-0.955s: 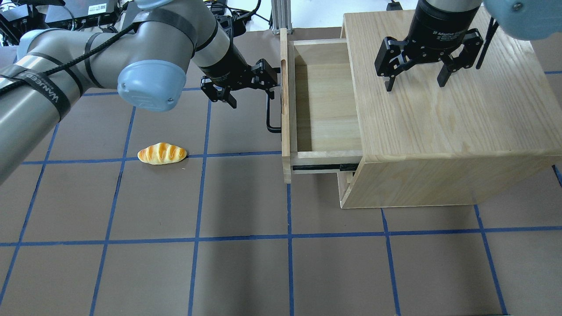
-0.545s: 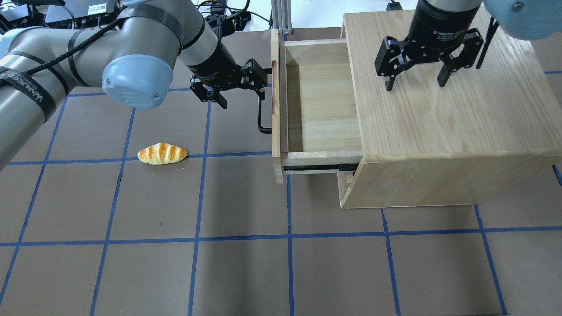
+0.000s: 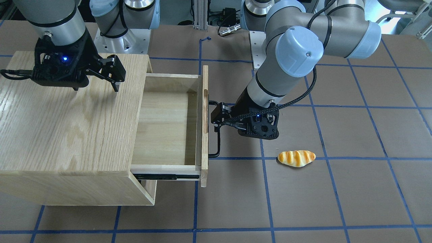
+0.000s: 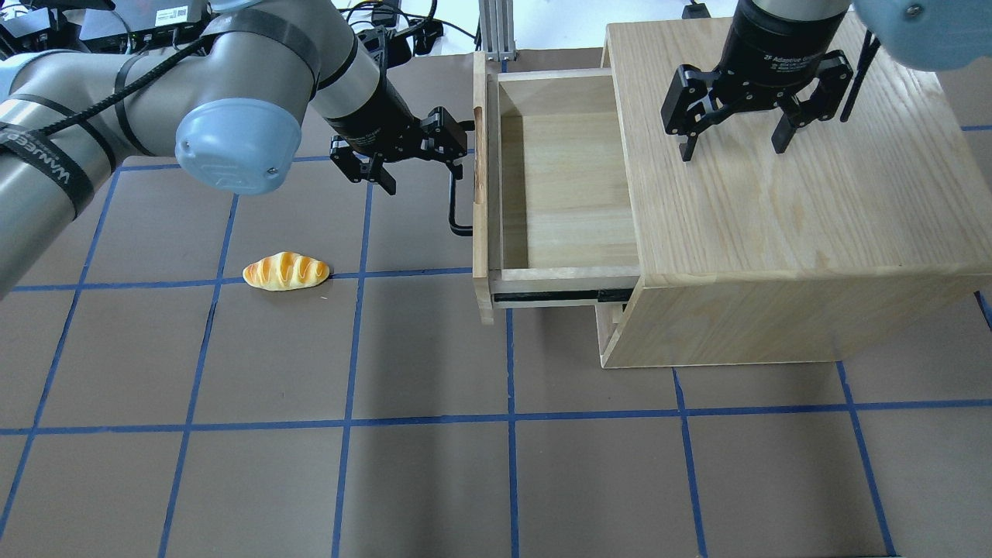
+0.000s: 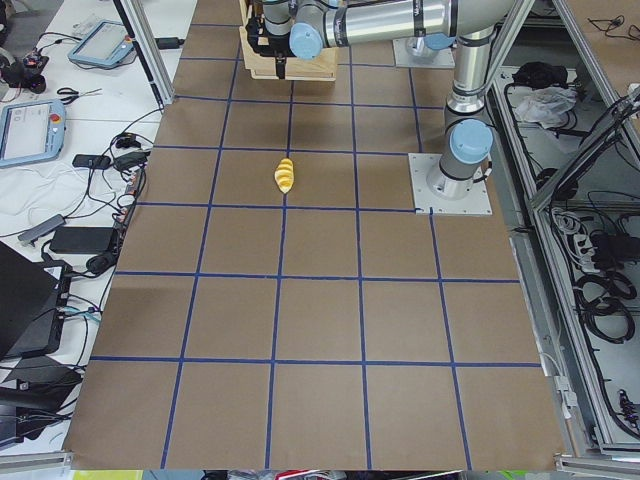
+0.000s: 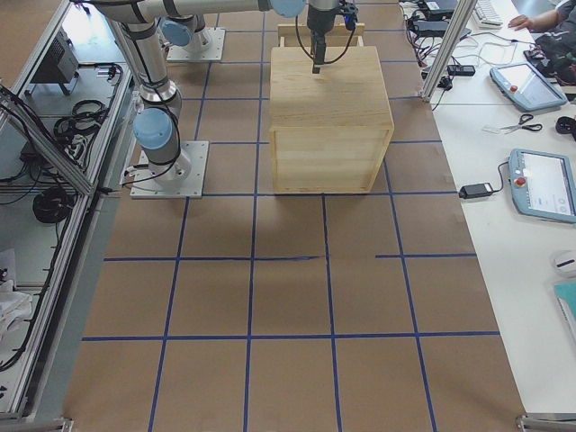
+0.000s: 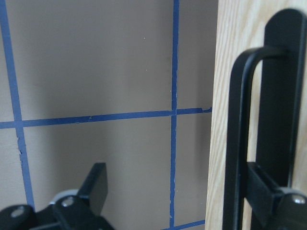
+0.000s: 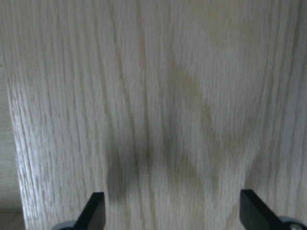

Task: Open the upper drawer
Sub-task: 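Keep pulling the drawer outward with the left gripper until fully open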

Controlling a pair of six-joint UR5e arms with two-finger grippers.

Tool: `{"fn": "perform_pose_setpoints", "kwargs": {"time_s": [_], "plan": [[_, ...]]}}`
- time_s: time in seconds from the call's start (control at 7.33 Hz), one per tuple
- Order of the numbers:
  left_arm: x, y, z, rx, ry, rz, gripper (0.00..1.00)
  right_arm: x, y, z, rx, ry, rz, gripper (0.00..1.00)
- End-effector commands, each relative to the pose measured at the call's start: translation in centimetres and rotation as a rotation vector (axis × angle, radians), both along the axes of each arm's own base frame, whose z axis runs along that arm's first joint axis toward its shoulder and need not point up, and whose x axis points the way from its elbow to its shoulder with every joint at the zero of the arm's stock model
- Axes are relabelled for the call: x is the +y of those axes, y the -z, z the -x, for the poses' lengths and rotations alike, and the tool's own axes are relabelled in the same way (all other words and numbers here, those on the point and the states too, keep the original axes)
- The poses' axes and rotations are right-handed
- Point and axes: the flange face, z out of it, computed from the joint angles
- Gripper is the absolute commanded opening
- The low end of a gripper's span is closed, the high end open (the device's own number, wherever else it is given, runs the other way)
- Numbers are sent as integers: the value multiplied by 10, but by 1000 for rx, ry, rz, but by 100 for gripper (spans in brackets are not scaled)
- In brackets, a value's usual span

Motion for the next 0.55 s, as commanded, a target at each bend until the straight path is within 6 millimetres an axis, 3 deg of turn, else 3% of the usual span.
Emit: {"fn": "perform_pose_setpoints", "kwargs": {"time_s": [0.0, 0.41], "plan": [[2, 9, -9, -15, 4, -16, 100, 0, 1, 0, 0, 1, -1, 100], [2, 8, -17, -23, 13, -8, 100, 0, 0, 0, 0, 1, 0, 100]]}}
